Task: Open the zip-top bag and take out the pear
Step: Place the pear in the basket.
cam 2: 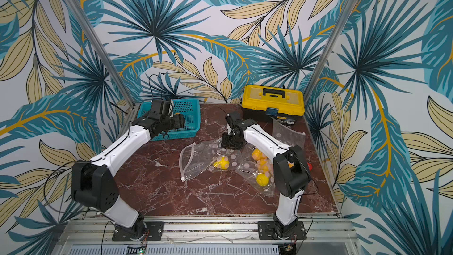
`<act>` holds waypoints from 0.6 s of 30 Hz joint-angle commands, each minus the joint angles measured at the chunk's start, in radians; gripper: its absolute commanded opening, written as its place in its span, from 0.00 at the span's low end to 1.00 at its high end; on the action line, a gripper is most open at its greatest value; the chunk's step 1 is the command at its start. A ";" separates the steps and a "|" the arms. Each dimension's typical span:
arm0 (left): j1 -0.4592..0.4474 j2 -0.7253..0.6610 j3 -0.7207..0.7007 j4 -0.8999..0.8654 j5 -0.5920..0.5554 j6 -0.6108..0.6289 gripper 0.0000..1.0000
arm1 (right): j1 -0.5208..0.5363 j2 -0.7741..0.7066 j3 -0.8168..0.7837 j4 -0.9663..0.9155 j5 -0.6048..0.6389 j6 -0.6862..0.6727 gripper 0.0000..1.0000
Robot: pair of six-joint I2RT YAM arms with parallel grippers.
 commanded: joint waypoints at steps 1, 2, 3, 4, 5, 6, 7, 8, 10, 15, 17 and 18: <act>0.035 0.125 0.122 -0.009 -0.003 0.084 0.74 | 0.001 -0.087 -0.012 -0.028 0.023 0.030 0.48; 0.043 0.176 0.164 -0.008 -0.003 0.094 0.74 | 0.001 -0.104 -0.013 -0.034 0.023 0.033 0.48; 0.050 0.218 0.208 -0.009 -0.003 0.100 0.74 | 0.000 -0.117 -0.016 -0.040 0.025 0.036 0.48; 0.056 0.269 0.256 -0.009 -0.003 0.111 0.74 | 0.000 -0.132 -0.018 -0.045 0.026 0.040 0.48; 0.061 0.318 0.303 -0.009 -0.007 0.119 0.74 | 0.001 -0.145 -0.023 -0.050 0.031 0.044 0.48; 0.064 0.357 0.342 -0.009 -0.013 0.125 0.74 | 0.001 -0.155 -0.031 -0.053 0.033 0.047 0.48; 0.067 0.404 0.387 -0.009 -0.013 0.135 0.74 | 0.001 -0.165 -0.039 -0.053 0.035 0.050 0.48; 0.069 0.445 0.427 -0.009 -0.014 0.146 0.74 | 0.001 -0.174 -0.048 -0.057 0.038 0.052 0.48; 0.071 0.518 0.506 -0.009 -0.065 0.167 0.74 | 0.000 -0.186 -0.066 -0.064 0.043 0.055 0.48; 0.081 0.680 0.676 -0.011 -0.141 0.204 0.75 | 0.001 -0.223 -0.121 -0.069 0.050 0.065 0.47; 0.084 0.749 0.730 -0.011 -0.164 0.216 0.76 | 0.001 -0.235 -0.136 -0.079 0.052 0.060 0.47; 0.085 0.769 0.752 -0.012 -0.164 0.222 0.76 | 0.001 -0.238 -0.137 -0.085 0.054 0.058 0.47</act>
